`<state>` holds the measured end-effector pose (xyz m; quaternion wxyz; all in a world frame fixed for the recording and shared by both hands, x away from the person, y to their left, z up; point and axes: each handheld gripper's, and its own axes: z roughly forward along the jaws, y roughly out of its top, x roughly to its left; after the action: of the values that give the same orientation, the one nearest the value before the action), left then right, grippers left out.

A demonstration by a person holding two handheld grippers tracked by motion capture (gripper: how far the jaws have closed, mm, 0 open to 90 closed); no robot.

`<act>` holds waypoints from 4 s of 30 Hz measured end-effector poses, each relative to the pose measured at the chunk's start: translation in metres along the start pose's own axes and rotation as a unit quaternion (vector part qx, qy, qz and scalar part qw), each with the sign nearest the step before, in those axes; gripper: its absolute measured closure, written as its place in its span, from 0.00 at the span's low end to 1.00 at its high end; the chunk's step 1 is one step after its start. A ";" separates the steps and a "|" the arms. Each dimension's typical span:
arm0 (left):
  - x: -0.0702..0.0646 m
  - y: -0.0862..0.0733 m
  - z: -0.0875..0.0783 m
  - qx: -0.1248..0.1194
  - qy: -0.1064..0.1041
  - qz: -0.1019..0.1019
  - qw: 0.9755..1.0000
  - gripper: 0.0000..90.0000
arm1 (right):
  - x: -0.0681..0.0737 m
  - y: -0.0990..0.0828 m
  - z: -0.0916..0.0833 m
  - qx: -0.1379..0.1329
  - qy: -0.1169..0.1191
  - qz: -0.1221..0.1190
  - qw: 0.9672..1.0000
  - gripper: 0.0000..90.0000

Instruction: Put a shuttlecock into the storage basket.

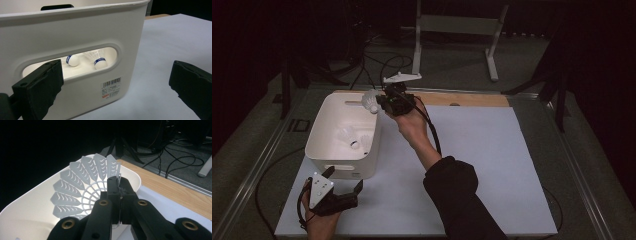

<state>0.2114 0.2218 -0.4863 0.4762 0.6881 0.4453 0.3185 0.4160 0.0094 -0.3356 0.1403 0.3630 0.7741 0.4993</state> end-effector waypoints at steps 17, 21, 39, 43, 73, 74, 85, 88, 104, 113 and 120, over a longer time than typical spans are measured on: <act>0.000 0.000 0.000 -0.001 -0.001 0.000 1.000 0.00 | 0.012 0.003 0.004 0.003 0.008 -0.008 1.000 0.99; 0.000 0.000 0.000 -0.001 -0.001 0.001 1.000 0.00 | 0.014 0.003 0.006 0.004 0.011 -0.015 1.000 0.99; 0.000 0.000 0.000 -0.001 -0.001 0.000 1.000 0.00 | 0.027 0.003 0.011 0.010 0.026 -0.023 0.999 0.99; 0.000 0.000 0.000 -0.001 -0.001 0.000 1.000 0.00 | 0.032 0.002 0.011 0.013 0.030 -0.032 0.999 0.99; 0.000 0.000 0.000 -0.002 0.000 0.000 1.000 0.00 | 0.058 0.003 0.018 0.015 0.064 -0.049 0.997 0.98; 0.000 0.000 0.000 -0.002 0.000 0.000 1.000 0.00 | 0.059 0.003 0.019 0.015 0.064 -0.050 0.997 0.98; 0.000 0.000 -0.001 -0.002 0.000 0.000 1.000 0.00 | 0.065 0.002 0.022 0.018 0.073 -0.050 0.996 0.99; 0.000 0.000 -0.001 -0.002 0.000 0.000 1.000 0.00 | 0.067 0.002 0.023 0.019 0.078 -0.058 0.995 0.99; 0.000 0.000 -0.001 -0.003 0.001 0.001 1.000 0.00 | 0.060 0.003 0.018 0.020 0.060 -0.082 0.995 0.15; 0.000 0.000 -0.001 -0.002 0.000 0.001 1.000 0.00 | 0.052 -0.002 0.012 0.018 0.037 -0.108 0.993 0.14; 0.000 0.000 -0.001 -0.002 0.000 0.000 1.000 0.00 | 0.042 -0.004 0.007 0.018 0.026 -0.105 0.994 0.13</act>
<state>0.2107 0.2218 -0.4859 0.4776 0.6874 0.4443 0.3195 0.3896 0.0424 -0.3362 0.1651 0.2690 0.8202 0.4771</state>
